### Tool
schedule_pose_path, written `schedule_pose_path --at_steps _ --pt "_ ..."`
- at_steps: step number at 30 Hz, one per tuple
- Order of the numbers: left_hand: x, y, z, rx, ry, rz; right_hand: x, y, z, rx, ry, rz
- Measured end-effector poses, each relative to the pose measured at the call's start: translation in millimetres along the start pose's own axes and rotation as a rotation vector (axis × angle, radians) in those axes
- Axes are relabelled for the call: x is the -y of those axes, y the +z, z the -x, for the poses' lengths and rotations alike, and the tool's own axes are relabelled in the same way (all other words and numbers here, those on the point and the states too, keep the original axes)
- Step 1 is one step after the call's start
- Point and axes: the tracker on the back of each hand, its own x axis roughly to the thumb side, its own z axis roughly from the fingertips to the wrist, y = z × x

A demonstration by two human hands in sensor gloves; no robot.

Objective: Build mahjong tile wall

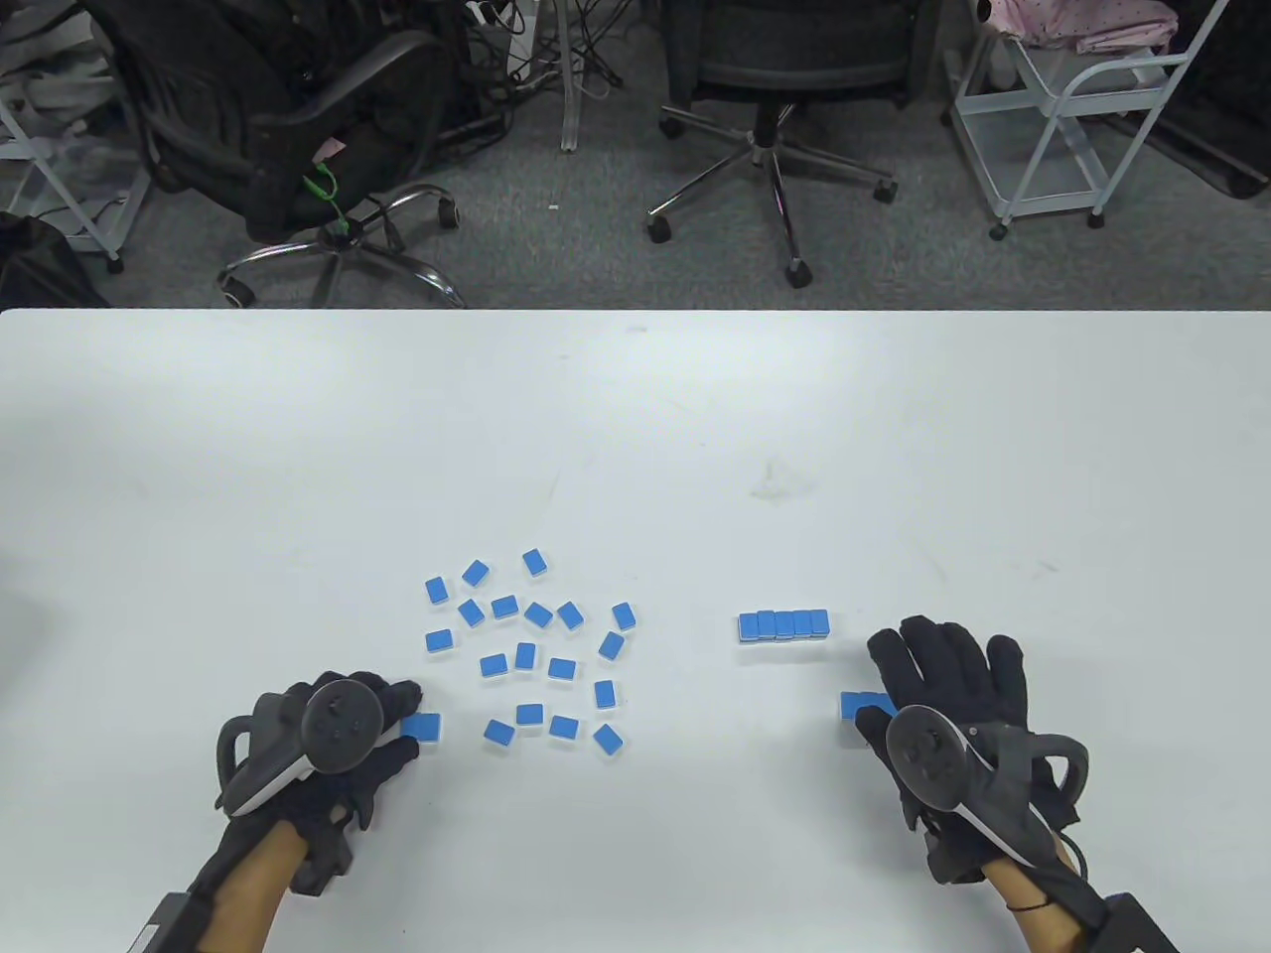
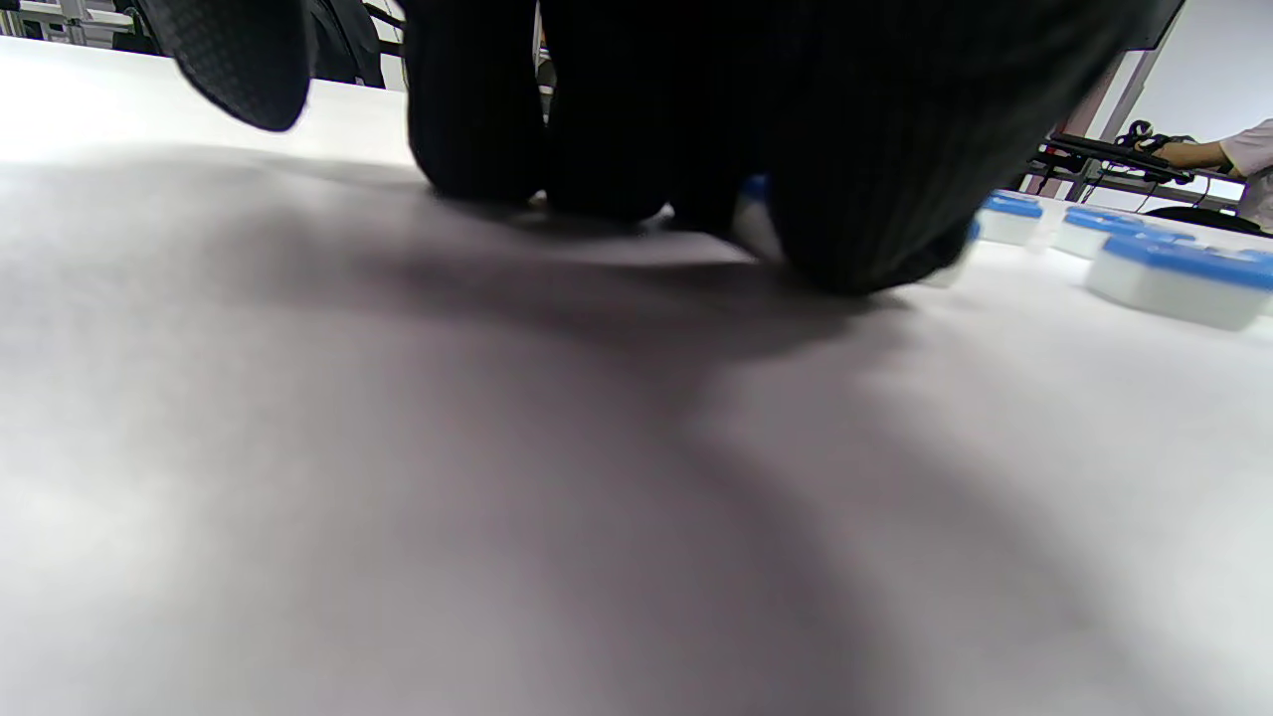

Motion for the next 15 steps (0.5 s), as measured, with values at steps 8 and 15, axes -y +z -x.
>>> schedule_pose_path --at_steps 8,15 --pt "0.2 -0.3 0.1 0.003 0.002 0.003 -0.3 -0.4 -0.1 -0.002 -0.003 -0.006" --pt "-2.6 3.0 4.2 0.010 0.017 0.058 -0.6 1.0 -0.1 -0.001 -0.004 -0.014"
